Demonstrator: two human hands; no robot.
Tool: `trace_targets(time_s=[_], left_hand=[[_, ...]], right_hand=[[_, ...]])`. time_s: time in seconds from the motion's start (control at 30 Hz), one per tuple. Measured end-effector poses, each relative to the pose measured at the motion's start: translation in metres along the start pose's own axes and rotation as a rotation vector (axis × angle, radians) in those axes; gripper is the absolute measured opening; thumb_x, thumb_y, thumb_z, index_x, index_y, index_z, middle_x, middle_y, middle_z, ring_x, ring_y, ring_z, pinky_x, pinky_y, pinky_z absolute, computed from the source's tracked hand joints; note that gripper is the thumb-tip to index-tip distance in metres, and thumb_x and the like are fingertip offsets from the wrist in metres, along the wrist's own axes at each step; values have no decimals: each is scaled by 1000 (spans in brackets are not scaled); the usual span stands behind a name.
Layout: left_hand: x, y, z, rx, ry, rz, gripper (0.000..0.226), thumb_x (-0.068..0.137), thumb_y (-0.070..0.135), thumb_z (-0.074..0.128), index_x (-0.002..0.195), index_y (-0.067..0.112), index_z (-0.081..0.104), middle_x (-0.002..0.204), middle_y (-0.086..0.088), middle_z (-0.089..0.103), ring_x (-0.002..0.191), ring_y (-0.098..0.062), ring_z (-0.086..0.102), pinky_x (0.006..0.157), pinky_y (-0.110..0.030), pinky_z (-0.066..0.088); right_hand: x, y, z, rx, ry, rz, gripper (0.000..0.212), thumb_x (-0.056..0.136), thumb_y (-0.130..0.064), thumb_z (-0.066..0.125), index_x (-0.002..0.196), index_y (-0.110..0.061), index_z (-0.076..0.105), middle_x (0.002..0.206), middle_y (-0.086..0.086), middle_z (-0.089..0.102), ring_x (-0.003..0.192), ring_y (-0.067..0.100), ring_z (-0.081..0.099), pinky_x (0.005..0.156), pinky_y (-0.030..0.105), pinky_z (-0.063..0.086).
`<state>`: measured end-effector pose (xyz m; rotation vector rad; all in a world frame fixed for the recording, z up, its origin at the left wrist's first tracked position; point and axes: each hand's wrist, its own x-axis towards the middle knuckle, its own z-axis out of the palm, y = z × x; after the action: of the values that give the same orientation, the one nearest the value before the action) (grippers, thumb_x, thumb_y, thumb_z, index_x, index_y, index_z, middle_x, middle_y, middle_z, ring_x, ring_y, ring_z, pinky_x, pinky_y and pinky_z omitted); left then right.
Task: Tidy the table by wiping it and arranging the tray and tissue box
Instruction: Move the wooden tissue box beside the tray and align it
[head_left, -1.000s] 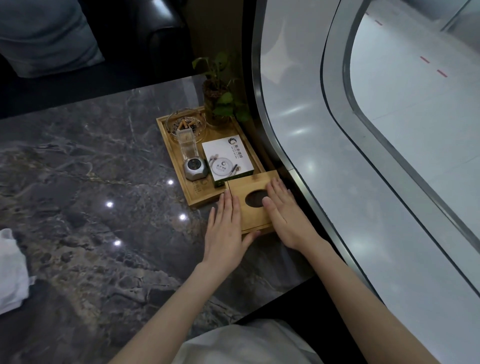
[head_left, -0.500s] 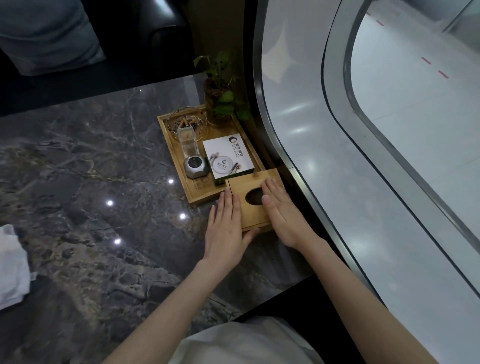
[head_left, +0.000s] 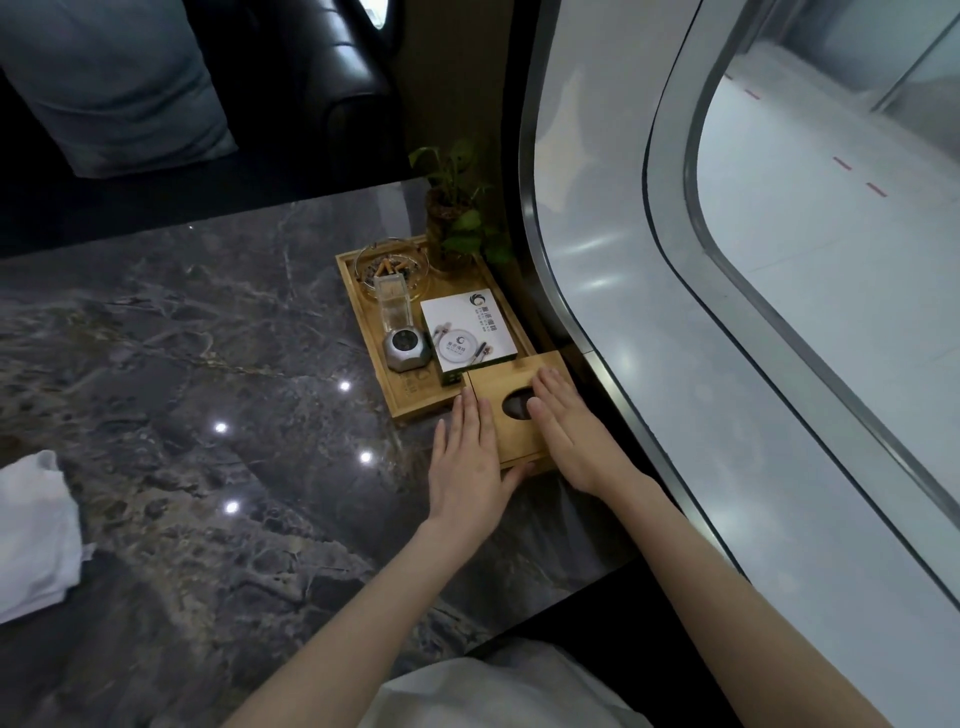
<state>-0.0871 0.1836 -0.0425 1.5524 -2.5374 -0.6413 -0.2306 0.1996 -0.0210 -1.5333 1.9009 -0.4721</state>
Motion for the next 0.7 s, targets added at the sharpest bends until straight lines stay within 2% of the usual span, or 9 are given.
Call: trace_targets(time_s=[0.33,0.7], left_hand=[[0,13,8,6,50,-50,86,89,53,38,144,4,-6,156,-17,-9,145,-25,-6,117,-39,-1],[1,10,5,40,51,-29,86,88,55,38,144,4,-2,156,-17,-5,145,-25,-3,117,-39,-2]], right_hand=[[6,1,-4,61,17,-2,53,99,-39,22,145,-13,22,158,3,16,145,9,9,111,18,1],[3,-2,-7,129,50,-19,49,100,-36,25,143,-15,28,156,3,22,144,11,14,110,19,4]])
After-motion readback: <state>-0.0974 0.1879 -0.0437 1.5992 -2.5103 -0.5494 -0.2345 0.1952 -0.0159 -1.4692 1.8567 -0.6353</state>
